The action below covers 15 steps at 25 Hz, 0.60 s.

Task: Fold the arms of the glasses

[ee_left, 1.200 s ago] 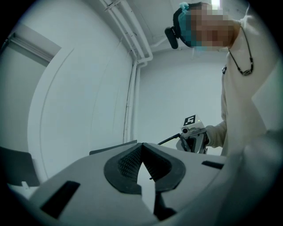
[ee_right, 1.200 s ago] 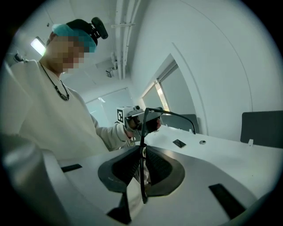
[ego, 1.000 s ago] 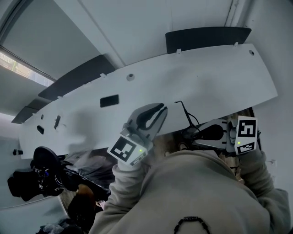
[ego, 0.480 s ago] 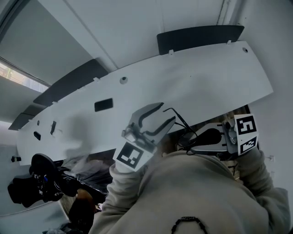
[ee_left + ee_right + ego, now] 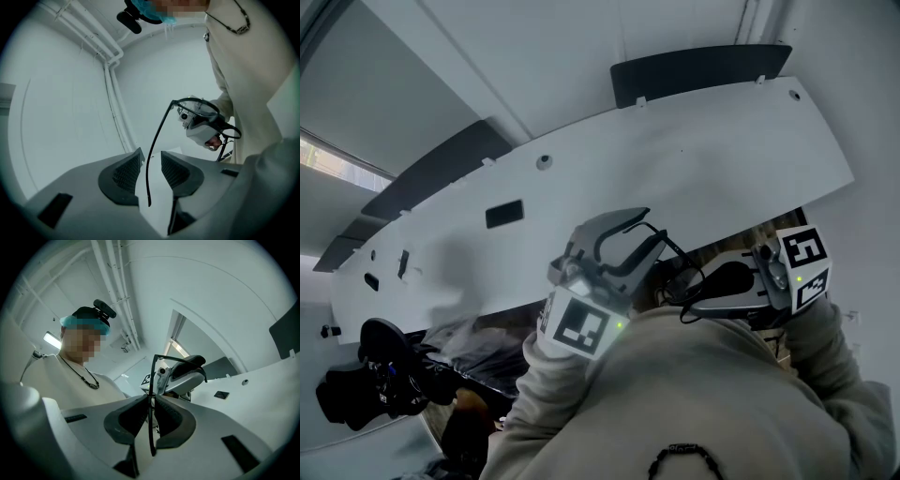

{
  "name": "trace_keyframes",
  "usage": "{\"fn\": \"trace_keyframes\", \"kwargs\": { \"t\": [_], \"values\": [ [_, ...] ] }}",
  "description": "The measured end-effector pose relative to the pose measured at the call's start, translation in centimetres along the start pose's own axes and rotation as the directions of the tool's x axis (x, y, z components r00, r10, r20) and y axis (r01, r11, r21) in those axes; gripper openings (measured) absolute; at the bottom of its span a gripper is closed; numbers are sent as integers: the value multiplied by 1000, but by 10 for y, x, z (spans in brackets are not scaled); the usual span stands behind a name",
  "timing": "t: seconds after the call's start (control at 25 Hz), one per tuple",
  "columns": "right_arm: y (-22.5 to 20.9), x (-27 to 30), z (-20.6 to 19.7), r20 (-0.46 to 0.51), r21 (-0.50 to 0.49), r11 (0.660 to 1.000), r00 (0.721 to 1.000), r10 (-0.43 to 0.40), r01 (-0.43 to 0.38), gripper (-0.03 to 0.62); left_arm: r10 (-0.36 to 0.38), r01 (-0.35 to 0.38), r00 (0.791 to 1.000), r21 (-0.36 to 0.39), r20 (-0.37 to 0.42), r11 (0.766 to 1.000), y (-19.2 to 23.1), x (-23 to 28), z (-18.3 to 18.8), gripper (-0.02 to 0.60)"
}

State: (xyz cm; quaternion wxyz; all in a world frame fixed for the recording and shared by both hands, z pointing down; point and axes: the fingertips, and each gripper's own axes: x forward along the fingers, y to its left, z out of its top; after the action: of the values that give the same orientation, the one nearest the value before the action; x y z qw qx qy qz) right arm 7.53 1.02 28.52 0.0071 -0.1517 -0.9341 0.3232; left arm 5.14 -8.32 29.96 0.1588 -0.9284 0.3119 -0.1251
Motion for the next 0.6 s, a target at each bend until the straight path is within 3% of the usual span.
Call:
{"fn": "trace_keyframes", "kwargs": {
  "t": [0.2,0.6],
  "values": [
    [5,-2,2,13,18,1000,1000,17,-17,58,8,-7,1000,29,-24,1000,1,-3,2,88],
    [10,-1,4,15,29,998,999,46,-47,58,21,-20,999,22,-30,1000,2,-8,3,38]
  ]
}}
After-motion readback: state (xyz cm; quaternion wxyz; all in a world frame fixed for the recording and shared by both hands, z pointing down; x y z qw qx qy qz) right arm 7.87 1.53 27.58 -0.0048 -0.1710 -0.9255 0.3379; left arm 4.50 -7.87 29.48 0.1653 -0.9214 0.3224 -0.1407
